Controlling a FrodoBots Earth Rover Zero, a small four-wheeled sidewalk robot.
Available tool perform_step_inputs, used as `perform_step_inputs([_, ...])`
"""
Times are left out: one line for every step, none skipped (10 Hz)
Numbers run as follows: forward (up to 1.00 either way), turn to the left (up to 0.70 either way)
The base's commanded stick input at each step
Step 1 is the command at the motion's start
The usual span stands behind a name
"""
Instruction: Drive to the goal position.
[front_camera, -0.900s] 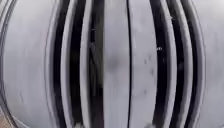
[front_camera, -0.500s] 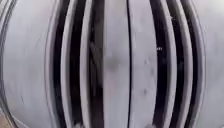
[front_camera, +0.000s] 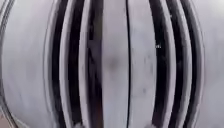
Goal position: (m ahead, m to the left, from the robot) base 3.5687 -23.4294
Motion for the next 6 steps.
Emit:
perform_step_inputs([-0.45, 0.00])
perform_step_inputs([-0.45, 0.00])
perform_step_inputs([-0.45, 0.00])
perform_step_inputs([-0.45, 0.00])
perform_step_inputs([-0.45, 0.00])
perform_step_inputs([-0.45, 0.00])
